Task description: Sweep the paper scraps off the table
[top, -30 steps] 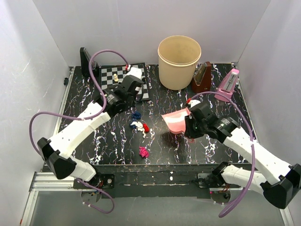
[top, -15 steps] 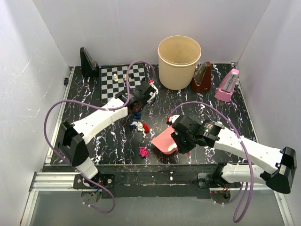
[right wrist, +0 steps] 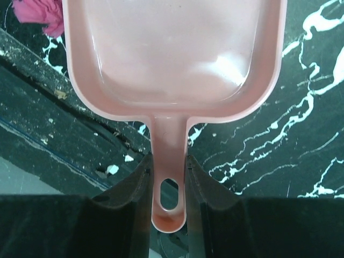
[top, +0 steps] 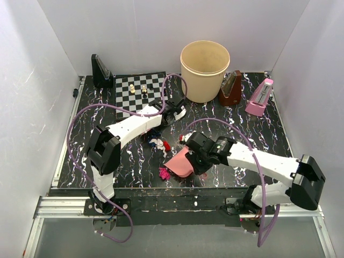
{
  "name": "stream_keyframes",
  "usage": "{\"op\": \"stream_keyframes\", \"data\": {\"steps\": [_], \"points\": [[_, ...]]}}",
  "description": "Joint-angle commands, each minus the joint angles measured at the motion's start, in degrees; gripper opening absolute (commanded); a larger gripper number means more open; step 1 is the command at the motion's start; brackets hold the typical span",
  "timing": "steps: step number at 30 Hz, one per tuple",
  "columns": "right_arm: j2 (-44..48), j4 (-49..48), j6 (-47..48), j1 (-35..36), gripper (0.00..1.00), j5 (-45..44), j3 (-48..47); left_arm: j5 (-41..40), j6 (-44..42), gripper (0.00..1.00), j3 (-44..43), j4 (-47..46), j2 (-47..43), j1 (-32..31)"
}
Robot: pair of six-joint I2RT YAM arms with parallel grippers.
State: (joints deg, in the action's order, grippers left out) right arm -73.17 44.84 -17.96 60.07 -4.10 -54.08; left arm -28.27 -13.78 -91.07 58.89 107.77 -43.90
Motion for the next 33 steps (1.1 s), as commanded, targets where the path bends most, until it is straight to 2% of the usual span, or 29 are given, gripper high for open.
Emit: {"op": "stream_keyframes", "data": {"steps": [1,8,13,23,28,33], "points": [[-3.64,-5.99,1.69,0.39,0.01,-0.56,-0.84,5.49,0.24,0.0,-3.94,3.06,1.04,0.48],[-10.41,-8.01,2.75,0.31,0.01,-2.23,-5.58,15.96,1.47,0.0,-7.19,7.45,2.44,0.48],[-14.54,-8.36,2.84,0.31,0.01,-3.28,-9.1,22.19,3.93,0.0,-12.81,12.9,5.69,0.48],[-17.36,-10.04,1.7,-0.13,0.01,-4.16,-10.95,31.51,9.73,0.0,-17.74,17.21,6.93,0.48],[-17.36,-10.47,1.43,-0.13,0.01,-5.13,-10.43,33.19,13.34,0.0,-20.11,18.27,5.0,0.48],[-14.47,-12.05,1.17,-0.22,0.01,-6.01,-8.5,31.26,15.8,0.0,-21.43,20.29,3.68,0.48]]}}
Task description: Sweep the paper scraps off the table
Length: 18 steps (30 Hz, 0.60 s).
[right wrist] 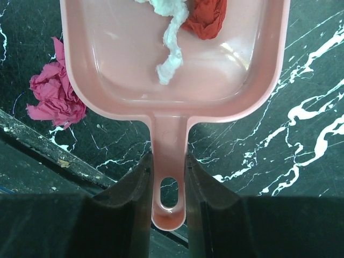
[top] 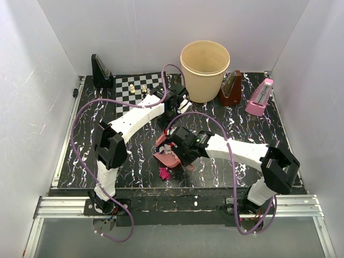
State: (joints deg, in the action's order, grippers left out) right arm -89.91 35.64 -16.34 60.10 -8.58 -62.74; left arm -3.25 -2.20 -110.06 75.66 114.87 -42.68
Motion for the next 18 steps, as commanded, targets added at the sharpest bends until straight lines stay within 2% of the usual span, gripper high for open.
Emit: {"op": "stream_keyframes", "data": {"steps": [1,9,13,18], "points": [[2.98,-3.46,-0.62,-0.16,0.01,-1.7,0.86,6.5,4.57,0.0,-2.61,3.71,-3.86,-0.74],[8.08,-6.54,-2.56,-0.16,0.01,-6.0,4.9,4.14,7.55,0.0,-3.32,4.94,-8.51,-0.74],[11.59,-7.77,-3.52,-0.15,0.01,-8.99,7.45,-6.66,10.1,0.0,-2.97,5.29,-11.42,-0.83],[18.44,-10.94,-3.96,-0.24,0.01,-9.79,11.58,-14.76,12.65,0.0,-2.71,3.8,-15.81,-0.48]]}}
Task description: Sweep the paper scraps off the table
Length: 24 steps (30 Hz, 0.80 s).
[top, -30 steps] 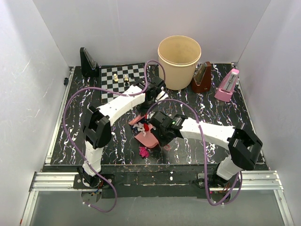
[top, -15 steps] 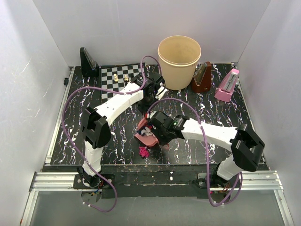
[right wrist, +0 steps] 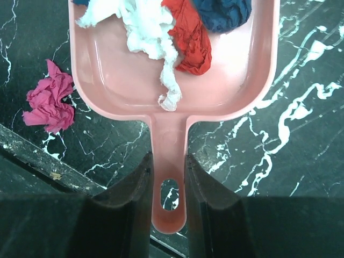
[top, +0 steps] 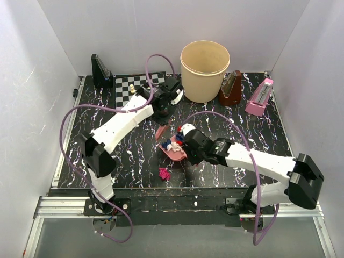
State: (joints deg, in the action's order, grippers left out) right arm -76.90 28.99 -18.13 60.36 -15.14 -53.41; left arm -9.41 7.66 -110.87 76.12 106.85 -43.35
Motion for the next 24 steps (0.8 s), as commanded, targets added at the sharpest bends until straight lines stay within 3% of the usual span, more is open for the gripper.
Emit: {"op": "stream_keyframes", "data": {"steps": [1,7,13,24], "points": [[6.58,-4.47,-2.52,-0.5,0.01,-3.49,2.78,-10.44,3.67,0.0,-1.46,2.9,-8.75,0.29],[13.0,-2.19,-2.61,-0.59,0.01,-3.94,4.01,-17.92,8.6,0.0,6.7,-4.12,-19.38,2.04],[15.64,5.45,-2.17,-2.87,0.01,-3.06,-2.74,-21.35,9.92,0.0,18.21,-9.92,-28.17,3.71],[5.38,23.11,1.25,-20.09,0.01,9.06,-34.8,-23.39,7.11,0.0,38.87,-21.7,-43.2,3.63]]}}
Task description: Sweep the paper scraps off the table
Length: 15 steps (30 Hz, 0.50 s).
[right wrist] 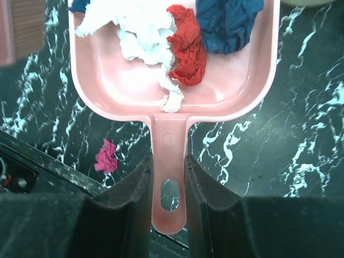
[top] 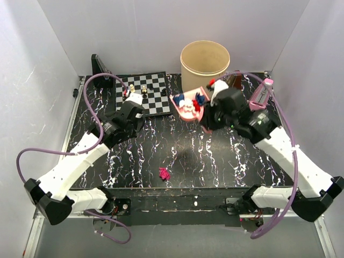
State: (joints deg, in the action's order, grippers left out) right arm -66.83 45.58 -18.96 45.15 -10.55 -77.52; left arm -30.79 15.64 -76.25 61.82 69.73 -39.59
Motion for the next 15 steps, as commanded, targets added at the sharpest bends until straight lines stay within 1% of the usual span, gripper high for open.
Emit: {"op": "stream_keyframes", "data": {"steps": [1,3,7,10,13,15], "points": [[-7.24,7.75,2.52,-6.63,0.01,5.53,-14.03,-0.95,-1.48,0.0,6.01,-9.77,-8.02,-0.05],[-12.51,9.7,3.58,-9.8,0.01,7.9,-21.86,-0.68,-2.54,0.0,9.17,-12.33,-10.05,-0.13],[-22.97,11.72,4.28,-14.9,0.01,10.11,-34.34,-5.24,-3.07,0.0,13.75,-14.27,-11.81,-0.05],[-29.48,12.25,3.15,-18.33,0.01,13.35,-43.66,-5.87,-3.51,0.0,16.74,-16.55,-13.3,-0.05],[-35.37,9.89,0.43,-22.72,0.01,20.71,-50.0,-3.41,-3.51,0.0,19.02,-19.37,-15.06,-0.13],[-37.84,5.07,-2.64,-25.62,0.01,27.39,-50.1,-2.53,-3.51,0.0,19.21,-19.81,-15.33,-0.13]]}}
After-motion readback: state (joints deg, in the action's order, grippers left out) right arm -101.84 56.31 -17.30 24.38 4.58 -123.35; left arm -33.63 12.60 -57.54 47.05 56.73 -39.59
